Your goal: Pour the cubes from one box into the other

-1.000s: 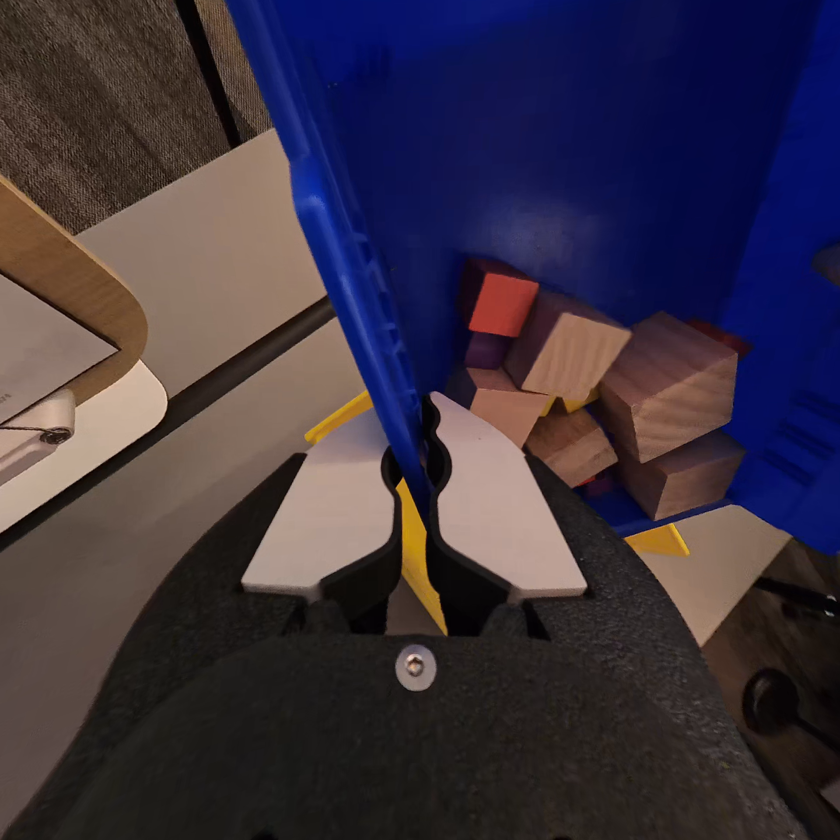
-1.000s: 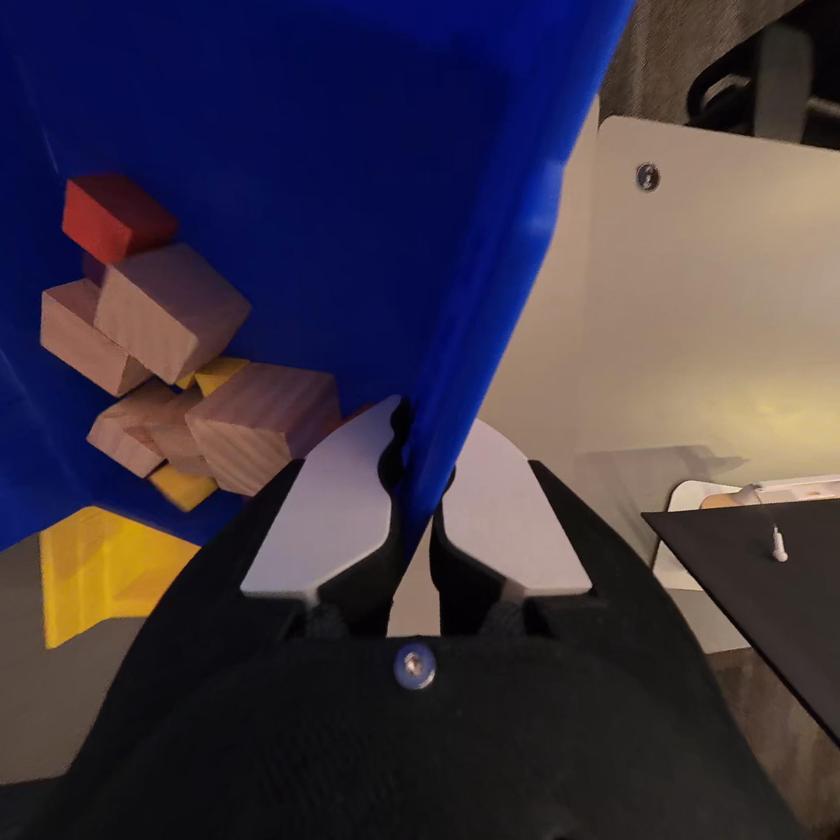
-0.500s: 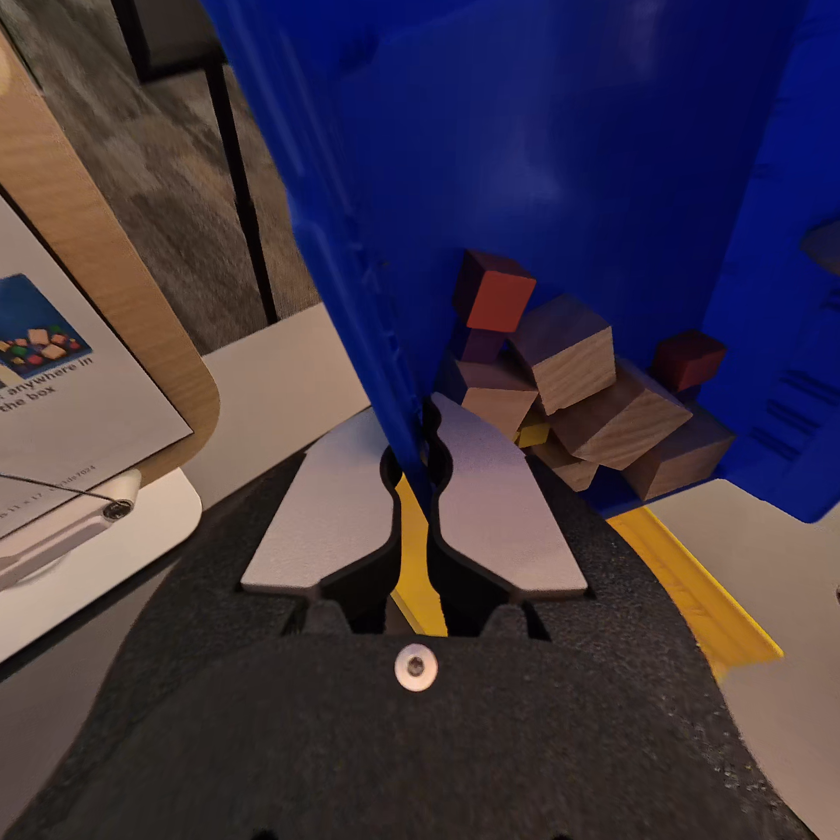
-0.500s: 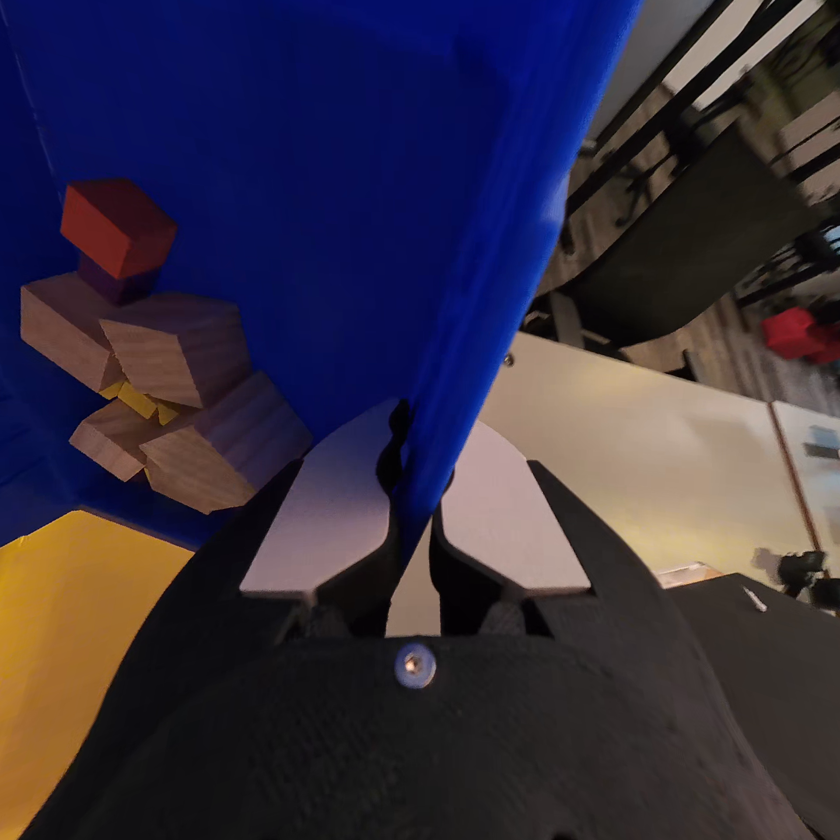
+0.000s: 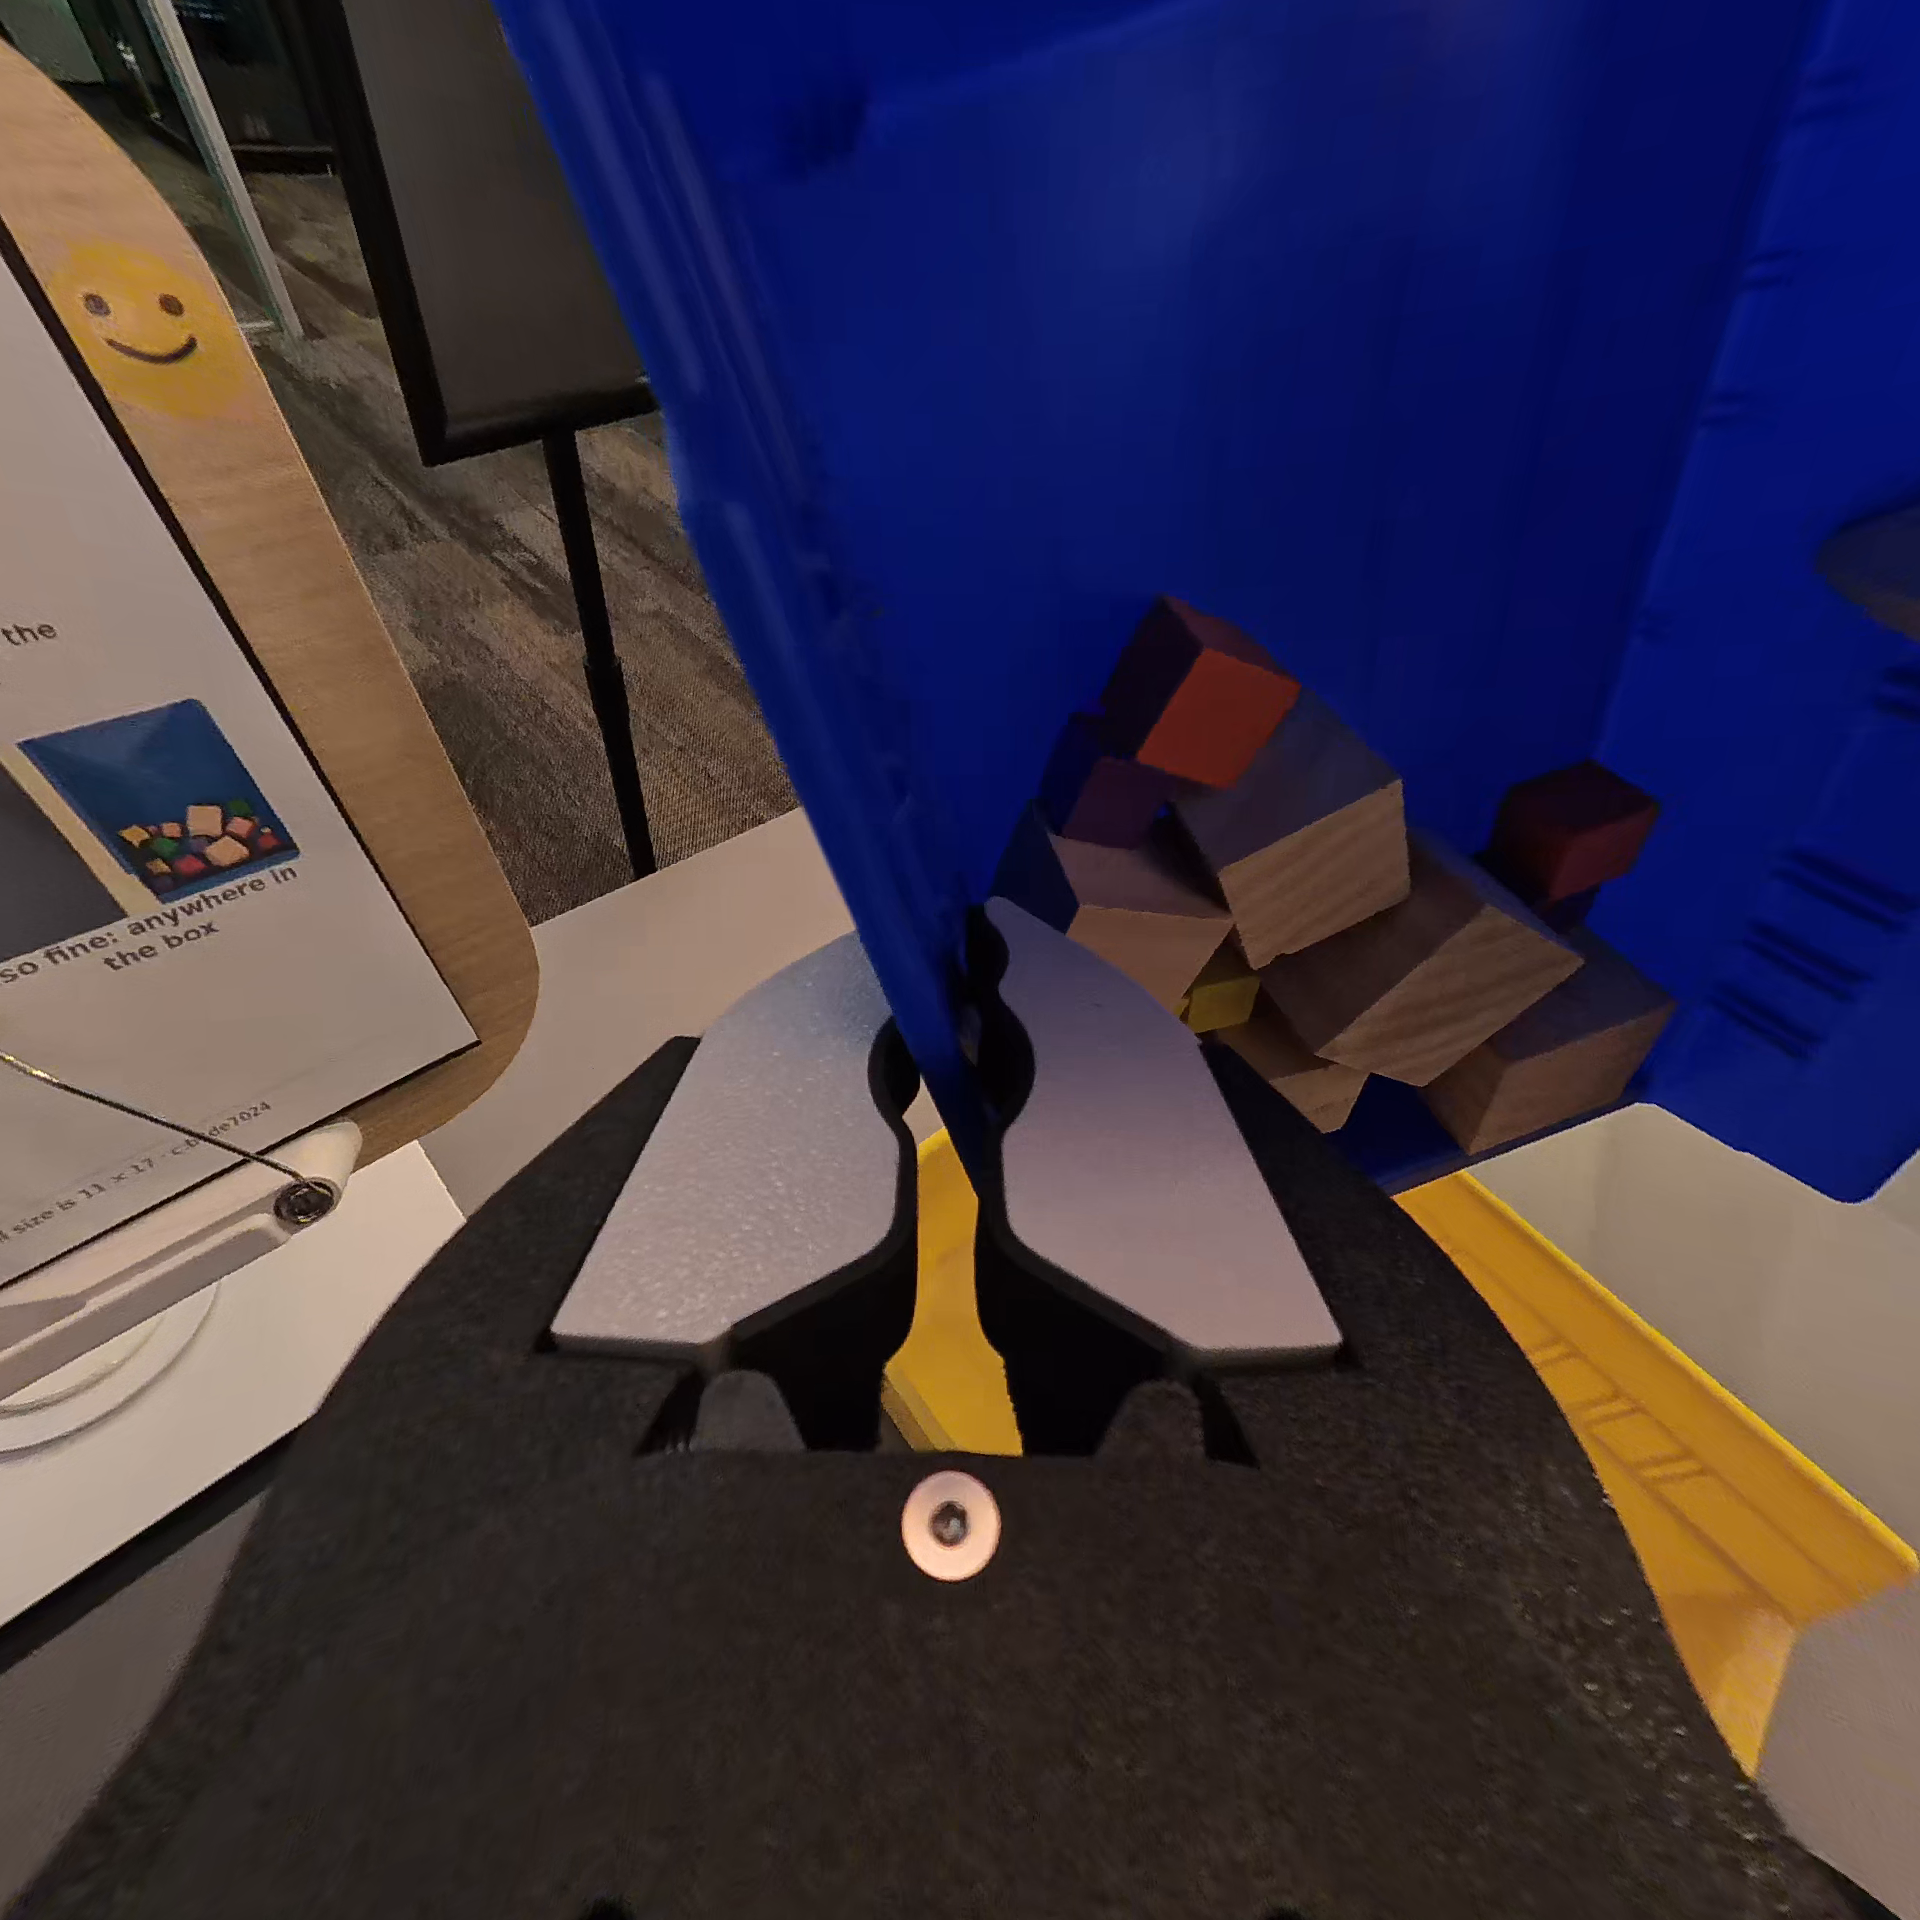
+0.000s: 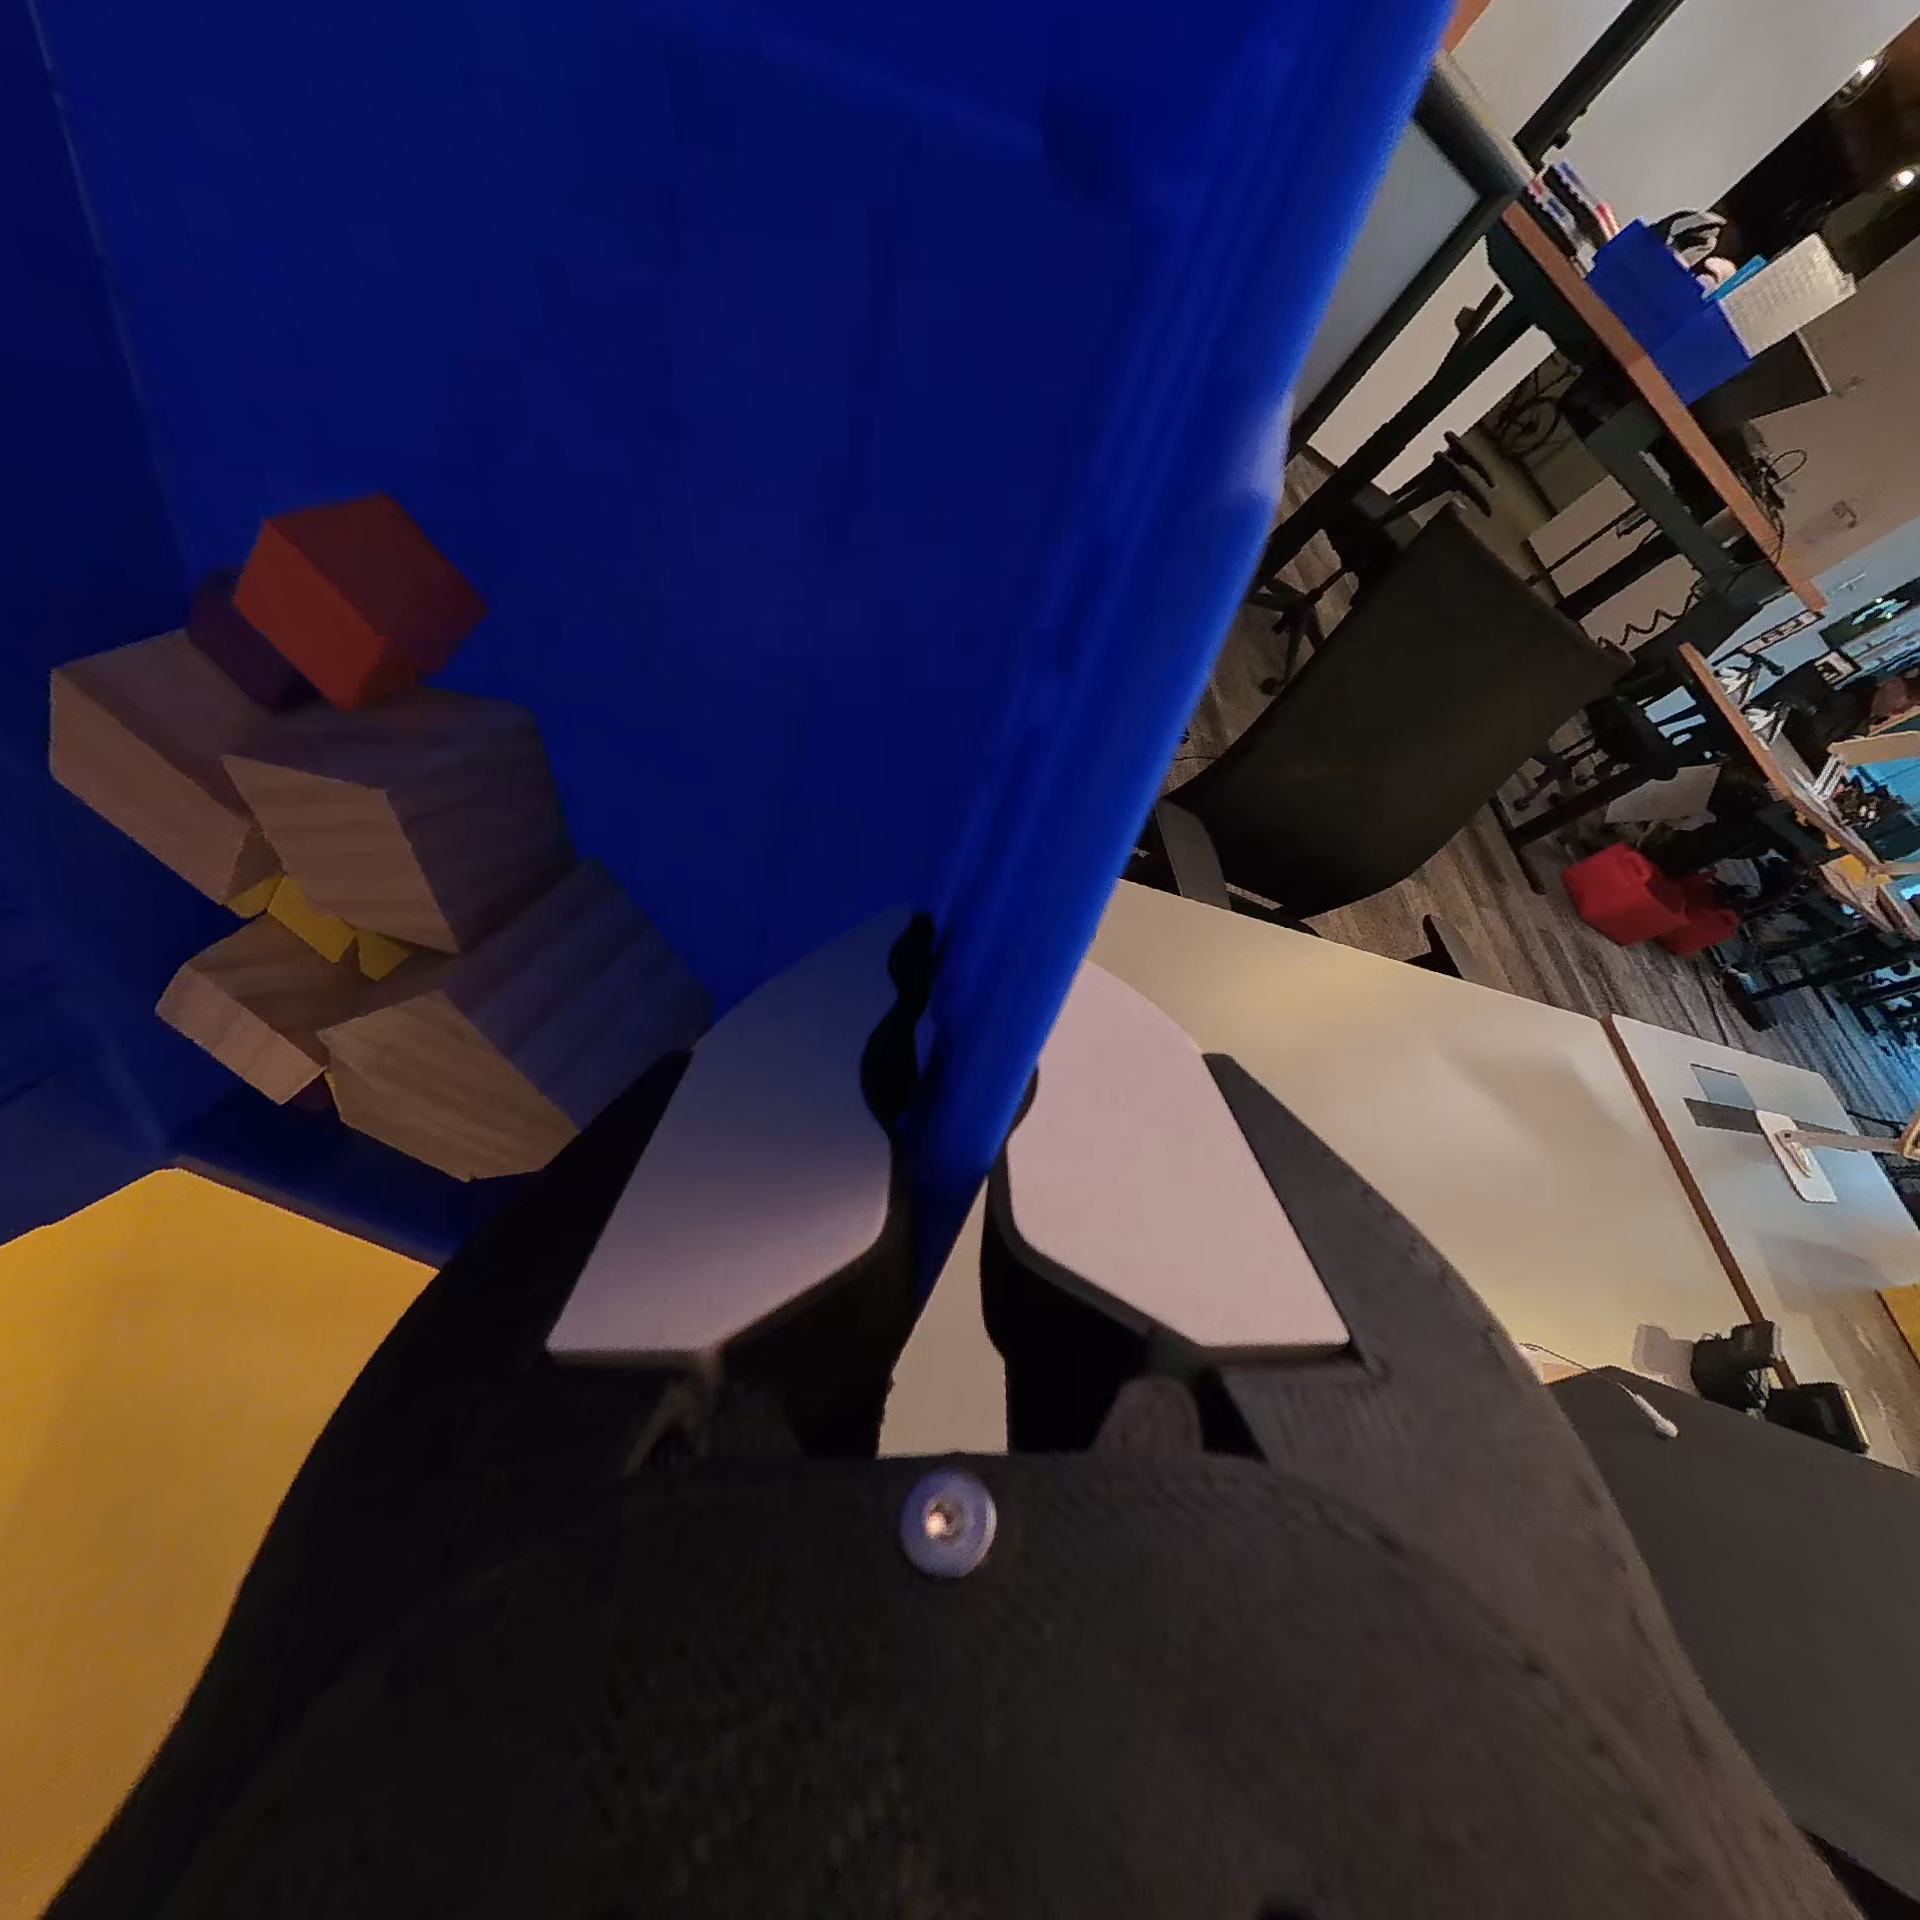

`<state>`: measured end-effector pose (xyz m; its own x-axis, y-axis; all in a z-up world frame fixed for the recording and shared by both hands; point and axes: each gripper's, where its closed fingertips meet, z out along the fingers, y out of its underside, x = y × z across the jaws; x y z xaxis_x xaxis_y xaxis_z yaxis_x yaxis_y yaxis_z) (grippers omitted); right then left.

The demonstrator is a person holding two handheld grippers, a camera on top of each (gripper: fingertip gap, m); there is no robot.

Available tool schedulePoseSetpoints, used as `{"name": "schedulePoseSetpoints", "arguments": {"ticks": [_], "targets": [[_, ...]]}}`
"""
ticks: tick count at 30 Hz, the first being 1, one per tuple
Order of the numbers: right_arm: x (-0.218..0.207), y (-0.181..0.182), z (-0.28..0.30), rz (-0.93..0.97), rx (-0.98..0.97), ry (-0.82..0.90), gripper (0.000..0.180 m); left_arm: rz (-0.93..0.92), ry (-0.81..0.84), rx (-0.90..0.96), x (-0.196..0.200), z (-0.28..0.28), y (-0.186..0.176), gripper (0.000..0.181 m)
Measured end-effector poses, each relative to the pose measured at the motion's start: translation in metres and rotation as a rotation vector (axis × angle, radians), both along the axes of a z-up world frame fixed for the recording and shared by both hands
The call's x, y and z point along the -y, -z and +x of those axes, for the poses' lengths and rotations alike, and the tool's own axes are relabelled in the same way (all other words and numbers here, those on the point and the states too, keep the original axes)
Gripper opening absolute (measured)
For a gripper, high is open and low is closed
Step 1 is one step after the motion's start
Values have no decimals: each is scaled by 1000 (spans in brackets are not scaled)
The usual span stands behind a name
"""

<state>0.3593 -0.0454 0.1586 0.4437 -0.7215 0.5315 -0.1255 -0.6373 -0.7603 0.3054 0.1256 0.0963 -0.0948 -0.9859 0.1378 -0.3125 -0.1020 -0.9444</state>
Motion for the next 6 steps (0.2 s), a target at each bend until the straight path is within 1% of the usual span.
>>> {"name": "schedulePoseSetpoints", "arguments": {"ticks": [6], "targets": [[1,-1,-6,-21,29,9,7,-19,3,27,2,-3,3,5]]}}
